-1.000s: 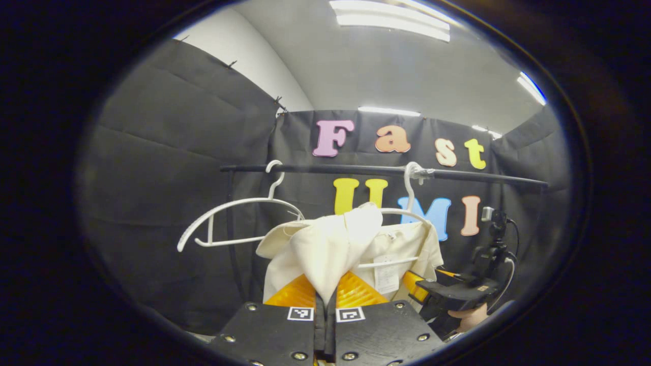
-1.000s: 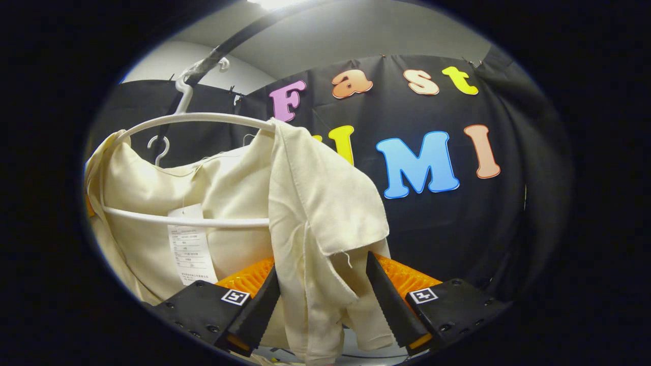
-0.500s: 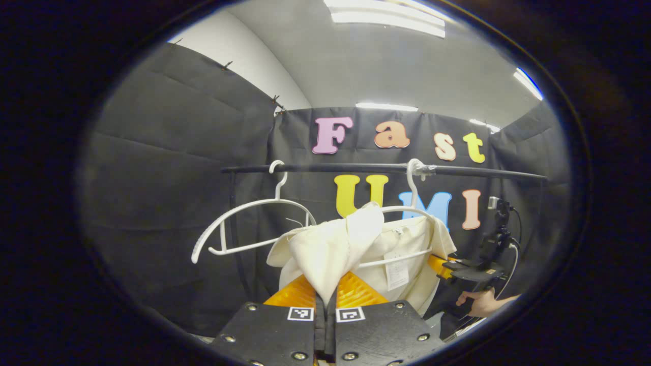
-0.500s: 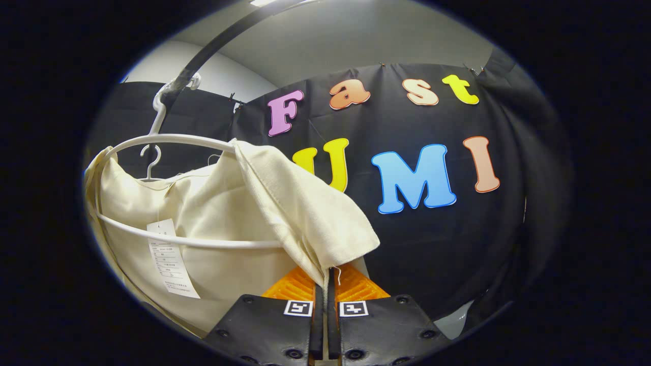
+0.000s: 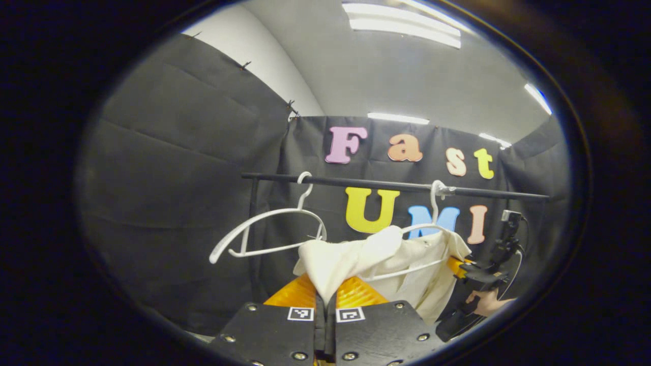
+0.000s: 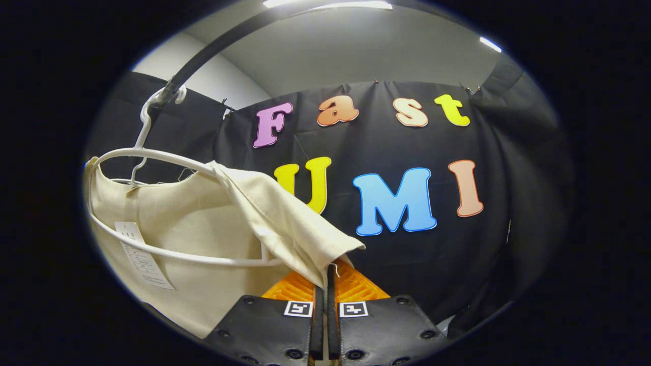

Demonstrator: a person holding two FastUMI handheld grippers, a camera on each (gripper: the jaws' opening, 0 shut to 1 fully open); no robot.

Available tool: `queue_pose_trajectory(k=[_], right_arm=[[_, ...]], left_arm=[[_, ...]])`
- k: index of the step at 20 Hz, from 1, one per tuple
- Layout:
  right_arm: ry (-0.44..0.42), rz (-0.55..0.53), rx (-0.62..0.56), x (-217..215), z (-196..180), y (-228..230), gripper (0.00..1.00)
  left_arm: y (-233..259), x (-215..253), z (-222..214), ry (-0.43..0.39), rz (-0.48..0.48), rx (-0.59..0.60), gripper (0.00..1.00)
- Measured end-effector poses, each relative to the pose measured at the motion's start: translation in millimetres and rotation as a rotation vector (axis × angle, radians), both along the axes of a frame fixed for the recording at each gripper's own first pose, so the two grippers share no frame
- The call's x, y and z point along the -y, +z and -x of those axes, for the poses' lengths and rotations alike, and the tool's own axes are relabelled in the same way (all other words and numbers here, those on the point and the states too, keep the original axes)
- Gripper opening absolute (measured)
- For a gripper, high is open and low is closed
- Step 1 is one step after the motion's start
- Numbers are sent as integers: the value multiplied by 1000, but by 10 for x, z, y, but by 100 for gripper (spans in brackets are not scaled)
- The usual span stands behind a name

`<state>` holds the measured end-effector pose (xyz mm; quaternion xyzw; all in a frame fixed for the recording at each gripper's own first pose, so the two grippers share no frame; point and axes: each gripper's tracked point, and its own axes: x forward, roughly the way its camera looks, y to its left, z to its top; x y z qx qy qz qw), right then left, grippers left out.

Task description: Grasp the clothes on the hanger with both hands and then place them into the laundry hamper below.

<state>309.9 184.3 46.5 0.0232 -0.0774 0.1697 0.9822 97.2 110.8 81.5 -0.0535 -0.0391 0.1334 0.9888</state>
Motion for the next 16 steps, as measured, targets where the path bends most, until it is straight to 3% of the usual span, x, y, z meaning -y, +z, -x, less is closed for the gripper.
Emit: queue_pose_trajectory(k=[9, 16], right_arm=[[-94, 67, 130, 193, -379, 157, 4], [-90, -23, 165, 225, -451, 413, 5]], left_arm=[[-7, -300, -513, -17, -73, -23, 1], [231, -436, -856, -8, -61, 23, 1]])
